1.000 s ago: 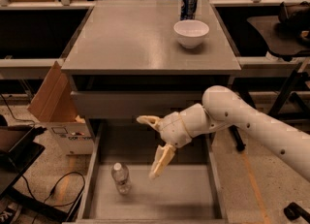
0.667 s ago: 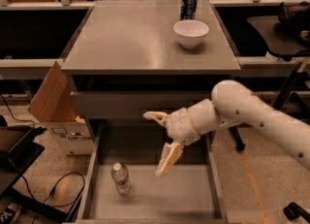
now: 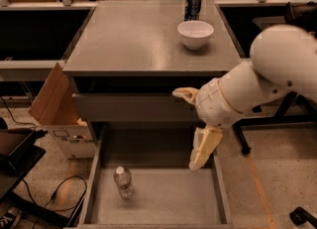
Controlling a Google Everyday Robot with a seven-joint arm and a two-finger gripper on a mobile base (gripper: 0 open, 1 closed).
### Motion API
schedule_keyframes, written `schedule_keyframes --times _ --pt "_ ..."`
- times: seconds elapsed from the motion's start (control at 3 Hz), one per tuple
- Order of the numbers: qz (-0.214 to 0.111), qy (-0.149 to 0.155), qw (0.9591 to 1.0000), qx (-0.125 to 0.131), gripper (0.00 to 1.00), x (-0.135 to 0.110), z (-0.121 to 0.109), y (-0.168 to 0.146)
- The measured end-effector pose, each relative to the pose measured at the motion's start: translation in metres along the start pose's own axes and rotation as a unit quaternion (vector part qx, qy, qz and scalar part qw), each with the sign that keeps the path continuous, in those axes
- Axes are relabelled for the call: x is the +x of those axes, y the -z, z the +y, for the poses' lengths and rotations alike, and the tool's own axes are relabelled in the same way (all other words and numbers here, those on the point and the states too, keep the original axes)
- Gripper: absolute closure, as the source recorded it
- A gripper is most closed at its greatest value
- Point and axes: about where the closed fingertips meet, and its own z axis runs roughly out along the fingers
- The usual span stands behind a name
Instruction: Place water bottle into middle drawer
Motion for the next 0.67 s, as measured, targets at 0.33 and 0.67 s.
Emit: schedule_keyframes --times 0.33,0.67 --pt "0.121 0.007 0.9917 0.042 0.00 -0.020 -0.013 0.063" --pt "0.217 -0.008 0.9702 0.107 0.00 -0.029 -0.027 0.113"
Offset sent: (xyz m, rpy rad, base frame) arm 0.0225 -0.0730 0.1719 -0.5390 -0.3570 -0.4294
